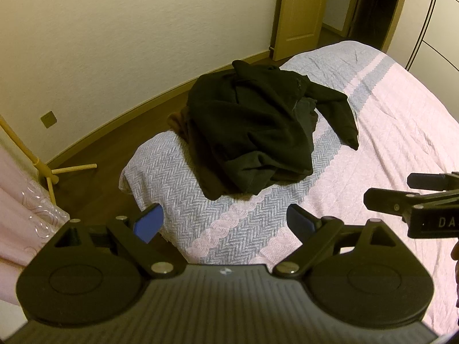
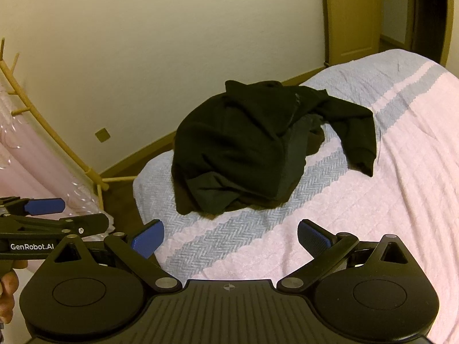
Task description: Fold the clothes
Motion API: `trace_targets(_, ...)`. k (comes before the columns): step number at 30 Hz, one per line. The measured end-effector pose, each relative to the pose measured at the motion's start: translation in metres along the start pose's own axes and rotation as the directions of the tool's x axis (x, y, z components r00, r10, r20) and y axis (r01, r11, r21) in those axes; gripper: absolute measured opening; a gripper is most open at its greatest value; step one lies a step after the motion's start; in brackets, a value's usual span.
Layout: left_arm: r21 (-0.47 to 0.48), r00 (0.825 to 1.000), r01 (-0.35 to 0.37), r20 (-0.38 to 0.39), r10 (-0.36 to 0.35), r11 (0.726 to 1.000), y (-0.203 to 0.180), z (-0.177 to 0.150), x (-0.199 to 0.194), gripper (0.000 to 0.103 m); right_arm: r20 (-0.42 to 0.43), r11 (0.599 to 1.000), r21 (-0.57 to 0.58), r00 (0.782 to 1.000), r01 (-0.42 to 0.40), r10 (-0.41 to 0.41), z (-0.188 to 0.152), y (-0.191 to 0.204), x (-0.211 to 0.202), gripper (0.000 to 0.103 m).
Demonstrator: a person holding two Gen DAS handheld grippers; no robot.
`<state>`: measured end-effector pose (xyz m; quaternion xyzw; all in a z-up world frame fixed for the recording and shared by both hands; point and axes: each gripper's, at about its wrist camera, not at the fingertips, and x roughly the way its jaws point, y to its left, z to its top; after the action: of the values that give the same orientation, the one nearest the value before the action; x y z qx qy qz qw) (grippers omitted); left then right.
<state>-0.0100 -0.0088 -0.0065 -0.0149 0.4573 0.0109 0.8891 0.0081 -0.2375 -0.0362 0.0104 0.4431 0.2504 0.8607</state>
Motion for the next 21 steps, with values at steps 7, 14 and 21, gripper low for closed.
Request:
trace_targets(7, -0.003, 1.000, -0.004, -0.001, 0.004, 1.000, 0.0002, 0.0009, -0.0003, 0.091, 0.000, 1.000, 0.003, 1.000, -0.003, 0.003, -0.0005, -0.0014, -0.0002, 0.102)
trace_targets(14, -0.006, 1.000, -0.007, -0.001, 0.007, 1.000, -0.0005, 0.0000, -0.0009, 0.091, 0.000, 1.000, 0.006, 1.000, -0.004, 0.004, -0.0024, -0.0024, -0.0015, 0.102)
trace_targets(21, -0.014, 1.000, -0.015, 0.005, 0.015, 1.000, -0.0028, -0.0012, -0.0036, 0.091, -0.001, 1.000, 0.007, 1.000, -0.010, 0.010, -0.0008, -0.0048, -0.0019, 0.102)
